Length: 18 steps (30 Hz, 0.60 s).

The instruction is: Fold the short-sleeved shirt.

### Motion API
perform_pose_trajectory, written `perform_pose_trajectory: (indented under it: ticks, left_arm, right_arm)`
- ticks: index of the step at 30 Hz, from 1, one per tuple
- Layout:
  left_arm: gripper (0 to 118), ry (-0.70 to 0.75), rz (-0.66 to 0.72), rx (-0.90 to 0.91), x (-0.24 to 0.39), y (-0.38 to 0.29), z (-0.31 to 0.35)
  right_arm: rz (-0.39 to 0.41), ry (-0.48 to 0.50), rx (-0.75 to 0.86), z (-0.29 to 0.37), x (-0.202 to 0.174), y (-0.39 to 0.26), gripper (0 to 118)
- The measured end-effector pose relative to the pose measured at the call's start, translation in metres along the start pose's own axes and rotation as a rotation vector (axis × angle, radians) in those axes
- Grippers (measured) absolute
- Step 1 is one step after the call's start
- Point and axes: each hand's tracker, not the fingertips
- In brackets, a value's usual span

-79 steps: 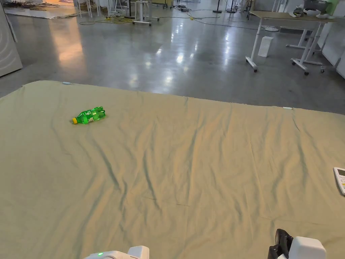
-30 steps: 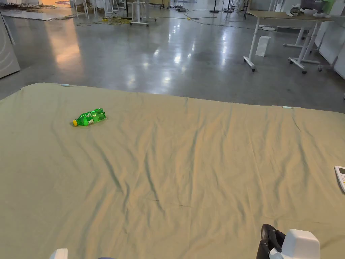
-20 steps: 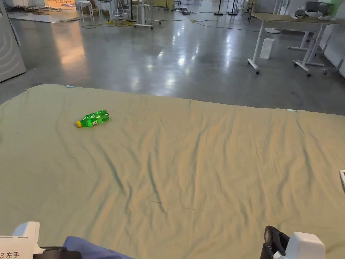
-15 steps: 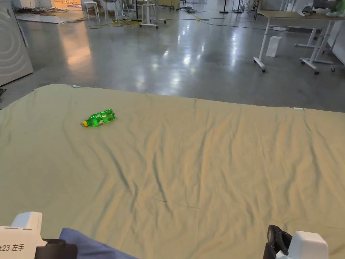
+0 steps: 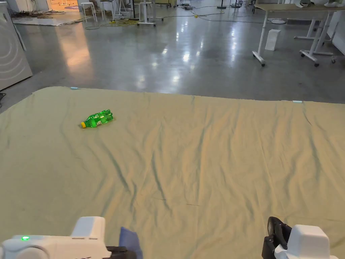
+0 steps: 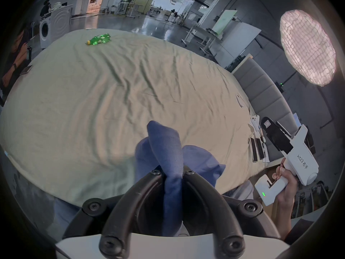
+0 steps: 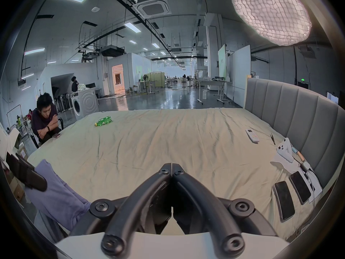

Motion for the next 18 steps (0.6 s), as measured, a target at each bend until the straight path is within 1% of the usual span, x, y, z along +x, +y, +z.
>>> perform_pose_trajectory:
  ticks: [4, 9, 10, 14, 16, 18]
  left_arm:
    - [14, 0.033, -0.094, -0.048, 0.038, -0.008, -0.033]
    - [14, 0.047, -0.134, -0.101, 0.082, -0.021, -0.083]
    - [14, 0.048, -0.142, -0.112, 0.081, -0.022, -0.096]
    - [14, 0.065, -0.129, -0.176, 0.095, -0.033, -0.135]
    - [15, 0.059, -0.099, -0.199, 0.095, -0.037, -0.146]
    - [20, 0.018, -0.052, -0.187, 0.090, -0.037, -0.144]
  right_arm:
    - [-0.001, -0.005, 0.004, 0.002, 0.003, 0.000, 0]
    - [-0.009, -0.014, -0.005, 0.003, 0.007, -0.003, 0]
    - [-0.010, -0.016, -0.007, 0.003, 0.007, -0.004, 0]
    - [-0.012, -0.024, -0.015, 0.004, 0.010, -0.007, 0]
    - [-0.012, -0.028, -0.020, 0.005, 0.011, -0.007, 0]
    - [-0.012, -0.031, -0.024, 0.006, 0.012, -0.008, 0]
